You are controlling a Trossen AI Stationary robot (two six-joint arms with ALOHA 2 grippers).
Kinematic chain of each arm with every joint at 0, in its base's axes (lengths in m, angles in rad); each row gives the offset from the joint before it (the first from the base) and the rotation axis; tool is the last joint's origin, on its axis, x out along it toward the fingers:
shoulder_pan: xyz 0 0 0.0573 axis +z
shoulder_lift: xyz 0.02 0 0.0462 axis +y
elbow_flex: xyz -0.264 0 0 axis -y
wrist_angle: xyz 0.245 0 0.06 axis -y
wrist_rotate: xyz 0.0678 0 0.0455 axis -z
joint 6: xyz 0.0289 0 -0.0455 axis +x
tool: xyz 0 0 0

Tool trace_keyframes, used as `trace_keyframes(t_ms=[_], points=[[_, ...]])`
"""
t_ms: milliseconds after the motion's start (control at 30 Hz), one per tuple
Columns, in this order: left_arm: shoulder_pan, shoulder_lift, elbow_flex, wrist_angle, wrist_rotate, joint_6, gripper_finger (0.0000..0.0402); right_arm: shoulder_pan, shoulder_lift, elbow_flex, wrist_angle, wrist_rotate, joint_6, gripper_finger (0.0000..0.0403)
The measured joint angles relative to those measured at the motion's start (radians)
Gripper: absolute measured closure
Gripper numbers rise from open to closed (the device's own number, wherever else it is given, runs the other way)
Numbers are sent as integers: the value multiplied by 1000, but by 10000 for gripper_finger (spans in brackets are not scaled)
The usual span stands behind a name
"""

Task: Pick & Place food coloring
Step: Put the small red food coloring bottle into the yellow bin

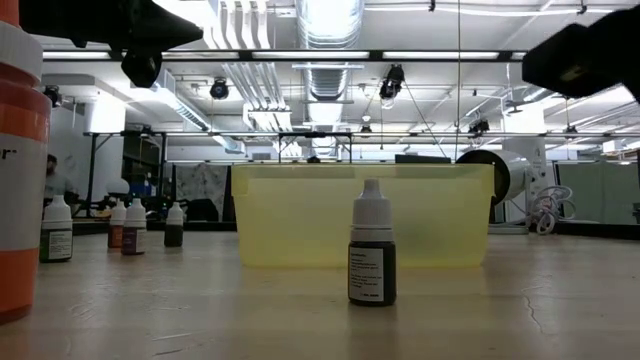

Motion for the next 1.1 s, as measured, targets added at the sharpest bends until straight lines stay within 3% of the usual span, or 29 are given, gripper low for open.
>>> trace_keyframes(t_ms=[1100], points=[[0,0,0,0,0,0,402,1,61,-56,131,10,-2,227]])
